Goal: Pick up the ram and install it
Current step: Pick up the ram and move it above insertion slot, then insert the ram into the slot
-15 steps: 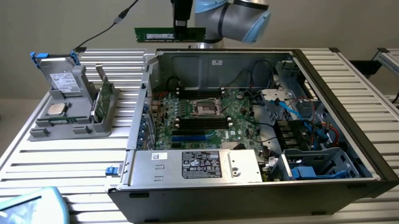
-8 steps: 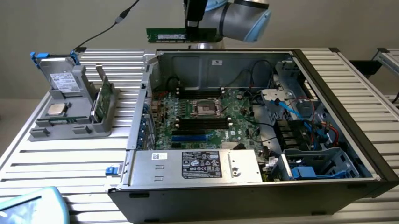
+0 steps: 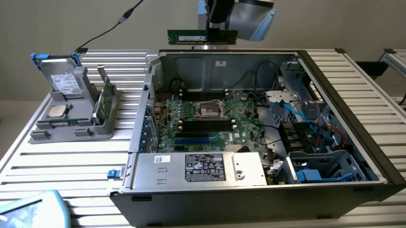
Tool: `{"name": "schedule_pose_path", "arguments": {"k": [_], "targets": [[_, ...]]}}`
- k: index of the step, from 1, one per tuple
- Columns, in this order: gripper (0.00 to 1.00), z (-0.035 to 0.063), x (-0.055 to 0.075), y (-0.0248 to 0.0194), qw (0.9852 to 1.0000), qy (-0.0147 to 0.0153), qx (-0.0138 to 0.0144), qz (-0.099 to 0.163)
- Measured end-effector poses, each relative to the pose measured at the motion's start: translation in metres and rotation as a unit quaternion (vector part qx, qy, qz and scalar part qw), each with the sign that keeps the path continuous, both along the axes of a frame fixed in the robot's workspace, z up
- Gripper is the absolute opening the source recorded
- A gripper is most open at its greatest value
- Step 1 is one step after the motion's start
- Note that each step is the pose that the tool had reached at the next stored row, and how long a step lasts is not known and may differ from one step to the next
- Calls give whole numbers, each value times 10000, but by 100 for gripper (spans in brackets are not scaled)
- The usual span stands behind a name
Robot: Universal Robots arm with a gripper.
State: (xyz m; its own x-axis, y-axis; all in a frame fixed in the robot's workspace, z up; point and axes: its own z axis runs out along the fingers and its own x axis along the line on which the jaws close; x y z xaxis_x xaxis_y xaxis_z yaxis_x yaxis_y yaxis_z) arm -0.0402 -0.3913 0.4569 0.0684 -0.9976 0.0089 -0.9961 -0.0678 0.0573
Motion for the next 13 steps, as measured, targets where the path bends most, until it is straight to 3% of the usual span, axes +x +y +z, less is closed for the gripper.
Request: {"name": "schedule_pose_path", "arguments": {"k": [6, 13], "targets": [[14, -32, 186, 4, 10000, -1, 2, -23], [14, -112, 205, 5, 9991, 0, 44, -421]]}}
